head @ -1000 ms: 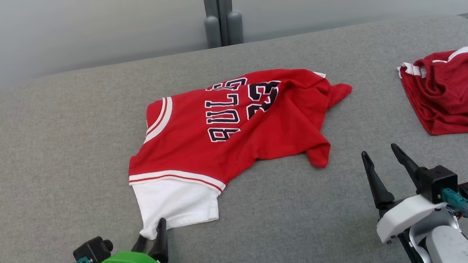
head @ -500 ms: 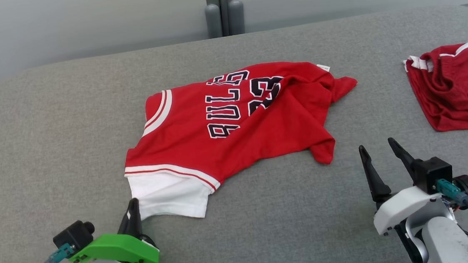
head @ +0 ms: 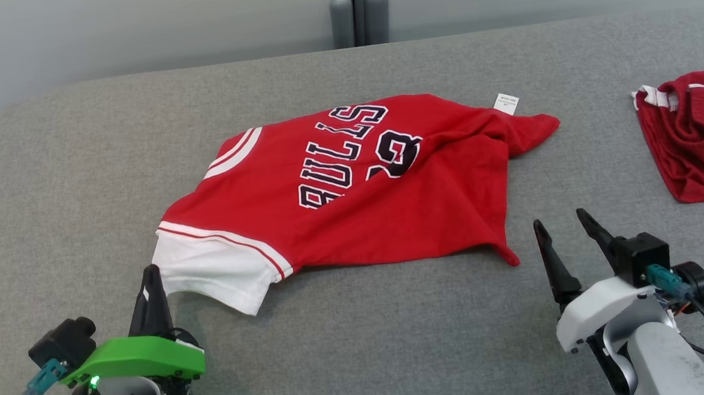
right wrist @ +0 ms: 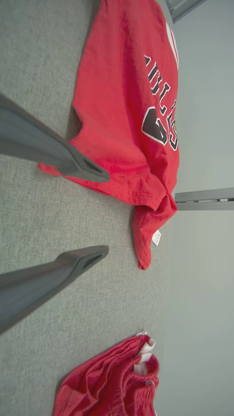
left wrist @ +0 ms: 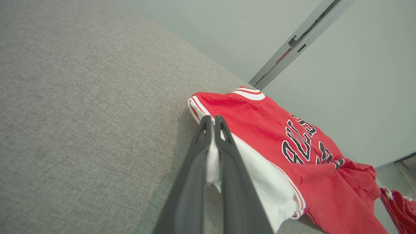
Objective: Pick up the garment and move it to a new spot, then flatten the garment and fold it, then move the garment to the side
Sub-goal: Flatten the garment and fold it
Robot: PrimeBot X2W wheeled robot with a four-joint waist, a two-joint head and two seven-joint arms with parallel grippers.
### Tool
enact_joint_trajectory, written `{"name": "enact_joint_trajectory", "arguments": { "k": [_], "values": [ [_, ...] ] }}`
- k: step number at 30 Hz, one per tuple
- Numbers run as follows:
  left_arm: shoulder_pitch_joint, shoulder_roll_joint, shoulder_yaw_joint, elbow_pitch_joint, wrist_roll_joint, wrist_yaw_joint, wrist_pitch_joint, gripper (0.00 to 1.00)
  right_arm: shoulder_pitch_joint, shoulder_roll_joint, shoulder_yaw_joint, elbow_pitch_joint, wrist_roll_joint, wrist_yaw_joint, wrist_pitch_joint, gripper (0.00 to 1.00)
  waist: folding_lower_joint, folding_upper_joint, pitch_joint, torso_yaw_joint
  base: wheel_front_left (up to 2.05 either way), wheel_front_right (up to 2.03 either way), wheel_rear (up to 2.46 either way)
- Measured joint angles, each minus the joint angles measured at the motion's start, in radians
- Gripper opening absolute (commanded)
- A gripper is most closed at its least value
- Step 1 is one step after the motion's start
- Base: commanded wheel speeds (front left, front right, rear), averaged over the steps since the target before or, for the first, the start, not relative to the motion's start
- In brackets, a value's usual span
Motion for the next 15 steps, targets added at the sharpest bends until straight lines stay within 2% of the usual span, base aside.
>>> {"name": "enact_joint_trajectory", "arguments": {
  "k": [8,15],
  "values": [
    [0.022,-0.012,-0.003,-0.024,0.026,0.0,-0.001,0.0,-0.05,0.001,0.085,0.174,-0.004,0.0,0.0,1.0,0.0,0.0,0.009,0.012,0.0,0.0,0.0],
    [0.027,-0.022,-0.01,-0.043,0.032,-0.002,-0.004,0.0,-0.106,0.001,0.12,0.289,0.006,0.0,0.0,1.0,0.0,0.0,0.019,0.031,0.0,0.0,0.0]
  ]
}}
